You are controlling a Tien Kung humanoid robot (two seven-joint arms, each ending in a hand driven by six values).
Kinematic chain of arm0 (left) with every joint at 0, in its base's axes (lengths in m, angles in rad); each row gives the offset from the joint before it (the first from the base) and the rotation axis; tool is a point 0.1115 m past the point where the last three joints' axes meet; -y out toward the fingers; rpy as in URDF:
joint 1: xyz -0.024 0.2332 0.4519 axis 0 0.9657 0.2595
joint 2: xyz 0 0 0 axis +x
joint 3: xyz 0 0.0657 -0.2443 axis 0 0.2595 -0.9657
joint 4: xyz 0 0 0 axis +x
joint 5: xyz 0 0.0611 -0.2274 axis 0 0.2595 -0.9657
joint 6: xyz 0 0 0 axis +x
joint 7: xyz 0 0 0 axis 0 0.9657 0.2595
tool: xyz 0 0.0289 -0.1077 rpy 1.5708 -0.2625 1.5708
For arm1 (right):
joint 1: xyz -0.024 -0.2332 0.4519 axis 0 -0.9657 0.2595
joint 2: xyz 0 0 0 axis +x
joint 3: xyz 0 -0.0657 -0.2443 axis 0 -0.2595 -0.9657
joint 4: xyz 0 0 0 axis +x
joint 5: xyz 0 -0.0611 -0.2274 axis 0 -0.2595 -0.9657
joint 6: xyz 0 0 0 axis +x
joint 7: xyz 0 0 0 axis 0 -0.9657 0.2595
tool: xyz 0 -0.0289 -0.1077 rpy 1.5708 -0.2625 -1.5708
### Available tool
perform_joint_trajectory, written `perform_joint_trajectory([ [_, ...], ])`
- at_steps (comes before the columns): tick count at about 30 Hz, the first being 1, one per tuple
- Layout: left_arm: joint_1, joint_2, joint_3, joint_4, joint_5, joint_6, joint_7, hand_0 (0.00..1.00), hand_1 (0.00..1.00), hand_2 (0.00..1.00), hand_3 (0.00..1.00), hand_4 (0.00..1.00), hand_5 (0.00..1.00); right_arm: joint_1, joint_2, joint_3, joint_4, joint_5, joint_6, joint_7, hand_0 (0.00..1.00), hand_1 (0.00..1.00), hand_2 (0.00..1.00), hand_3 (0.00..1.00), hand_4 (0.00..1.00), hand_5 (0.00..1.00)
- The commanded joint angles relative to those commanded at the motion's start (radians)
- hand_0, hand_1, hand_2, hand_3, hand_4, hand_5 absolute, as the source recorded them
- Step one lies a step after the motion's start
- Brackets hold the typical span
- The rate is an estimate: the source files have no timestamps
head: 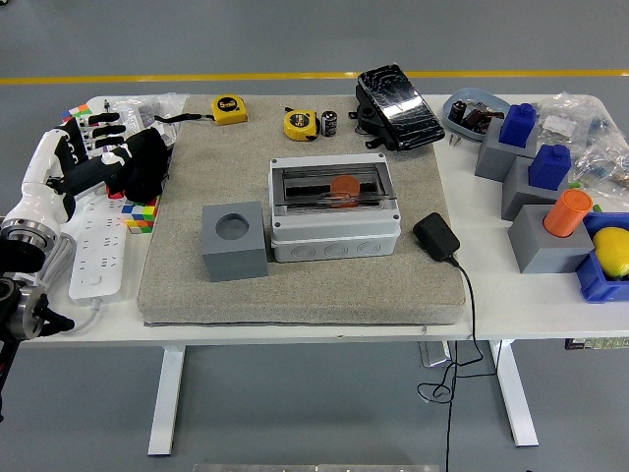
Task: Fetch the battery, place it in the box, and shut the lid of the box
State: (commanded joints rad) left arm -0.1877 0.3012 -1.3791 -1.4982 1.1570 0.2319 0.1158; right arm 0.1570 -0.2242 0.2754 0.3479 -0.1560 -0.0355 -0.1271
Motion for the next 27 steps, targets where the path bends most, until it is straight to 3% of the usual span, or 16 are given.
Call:
perform_joint_trajectory([
  [27, 0.003, -0.003, 0.014, 0.002, -0.002, 0.0, 0.0, 0.552, 0.681, 0.658, 0.658, 0.915, 0.221, 0.005, 0.001, -0.009, -0.001, 0.007, 0.0, 0.0, 0.677, 0.721, 0.715, 0.688, 0.998, 0.693],
])
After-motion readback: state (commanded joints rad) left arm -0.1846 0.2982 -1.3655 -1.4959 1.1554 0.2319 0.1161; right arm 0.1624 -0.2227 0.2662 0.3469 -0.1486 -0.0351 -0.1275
